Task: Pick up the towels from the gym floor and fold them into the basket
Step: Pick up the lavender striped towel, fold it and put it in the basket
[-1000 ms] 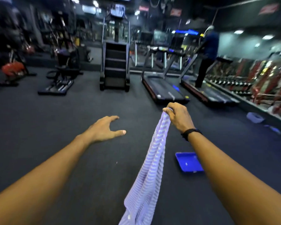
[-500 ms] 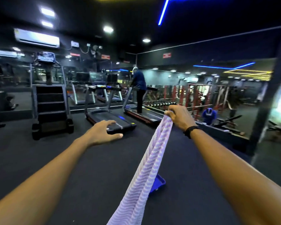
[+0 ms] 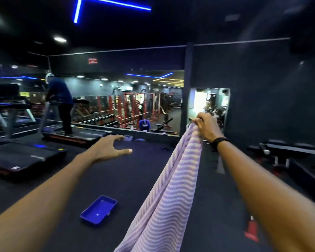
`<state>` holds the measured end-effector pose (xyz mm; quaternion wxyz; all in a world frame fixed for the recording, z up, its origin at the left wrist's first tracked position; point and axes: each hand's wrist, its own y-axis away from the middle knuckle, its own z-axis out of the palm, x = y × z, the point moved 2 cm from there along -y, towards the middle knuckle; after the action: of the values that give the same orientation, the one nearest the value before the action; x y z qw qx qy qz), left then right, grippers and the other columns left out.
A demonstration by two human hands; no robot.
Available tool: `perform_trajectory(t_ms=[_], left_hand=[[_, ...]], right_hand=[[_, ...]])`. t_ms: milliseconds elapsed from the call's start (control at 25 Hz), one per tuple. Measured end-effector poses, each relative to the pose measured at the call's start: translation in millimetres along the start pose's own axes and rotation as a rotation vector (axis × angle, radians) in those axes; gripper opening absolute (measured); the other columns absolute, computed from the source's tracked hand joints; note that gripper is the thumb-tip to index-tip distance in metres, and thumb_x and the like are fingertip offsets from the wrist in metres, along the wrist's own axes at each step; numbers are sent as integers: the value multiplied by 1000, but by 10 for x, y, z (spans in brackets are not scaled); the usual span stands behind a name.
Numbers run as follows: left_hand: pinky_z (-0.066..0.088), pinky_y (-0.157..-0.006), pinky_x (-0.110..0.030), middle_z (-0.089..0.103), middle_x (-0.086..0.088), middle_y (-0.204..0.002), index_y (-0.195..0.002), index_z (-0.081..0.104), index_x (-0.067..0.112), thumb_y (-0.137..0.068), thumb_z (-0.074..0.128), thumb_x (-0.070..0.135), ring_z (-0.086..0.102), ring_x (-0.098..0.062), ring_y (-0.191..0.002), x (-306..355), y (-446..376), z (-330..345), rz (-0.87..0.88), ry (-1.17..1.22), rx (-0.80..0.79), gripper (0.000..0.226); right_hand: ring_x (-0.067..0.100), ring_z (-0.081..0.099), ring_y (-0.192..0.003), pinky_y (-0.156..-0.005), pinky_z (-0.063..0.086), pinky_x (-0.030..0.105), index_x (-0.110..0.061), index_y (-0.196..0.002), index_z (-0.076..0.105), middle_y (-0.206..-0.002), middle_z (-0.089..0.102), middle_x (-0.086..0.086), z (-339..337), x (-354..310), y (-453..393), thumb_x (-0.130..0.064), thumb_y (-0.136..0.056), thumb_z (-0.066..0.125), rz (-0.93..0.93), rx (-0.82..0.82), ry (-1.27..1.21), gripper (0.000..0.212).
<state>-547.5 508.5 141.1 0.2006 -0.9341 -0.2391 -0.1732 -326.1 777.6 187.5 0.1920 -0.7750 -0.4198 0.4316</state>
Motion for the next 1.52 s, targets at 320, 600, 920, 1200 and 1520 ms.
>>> perform_trajectory(t_ms=[320, 600, 920, 1200, 1520], left_hand=[[35, -95, -20, 53, 5, -137, -137, 50, 22, -75, 71, 56, 49, -7, -121, 1977, -486, 1082, 331, 142, -163, 73], [35, -105, -29, 52, -5, -140, -138, 49, 19, -75, 70, 55, 48, -19, -129, 3815, -877, 2313, 484, 212, -245, 75], [36, -91, -22, 57, -3, -132, -135, 52, 18, -78, 71, 48, 53, -17, -120, 5578, -1156, 3438, 608, 277, -329, 67], [35, -103, -26, 53, 1, -138, -134, 52, 19, -74, 73, 55, 49, -16, -126, 6620, -1602, 4298, 717, 288, -392, 72], [34, -98, -22, 55, -1, -136, -134, 52, 18, -79, 71, 48, 51, -15, -124, 7675, -2608, 5140, 763, 340, -423, 66]], right_hand=[[19, 53, -70, -61, 39, 28, -4, -71, 55, -69, 59, 10, -1954, 1246, 655, -18, -91, 58, 204, 207, 219, 24], [33, 63, -80, -70, 52, 42, -16, -74, 57, -79, 67, 10, -3614, 2456, 1190, -31, -89, 53, 305, 216, 513, 21], [20, 55, -73, -63, 42, 31, -19, -65, 51, -72, 59, -4, -5146, 3423, 1434, -20, -92, 57, 352, 271, 653, 28], [13, 56, -75, -67, 37, 24, -9, -71, 60, -73, 60, -5, -5692, 4462, 1471, -16, -92, 58, 416, 266, 667, 22], [1, 48, -58, -49, 33, 3, 2, -76, 66, -61, 57, -3, -6052, 5678, 845, -18, -91, 63, 468, 205, 666, 25]])
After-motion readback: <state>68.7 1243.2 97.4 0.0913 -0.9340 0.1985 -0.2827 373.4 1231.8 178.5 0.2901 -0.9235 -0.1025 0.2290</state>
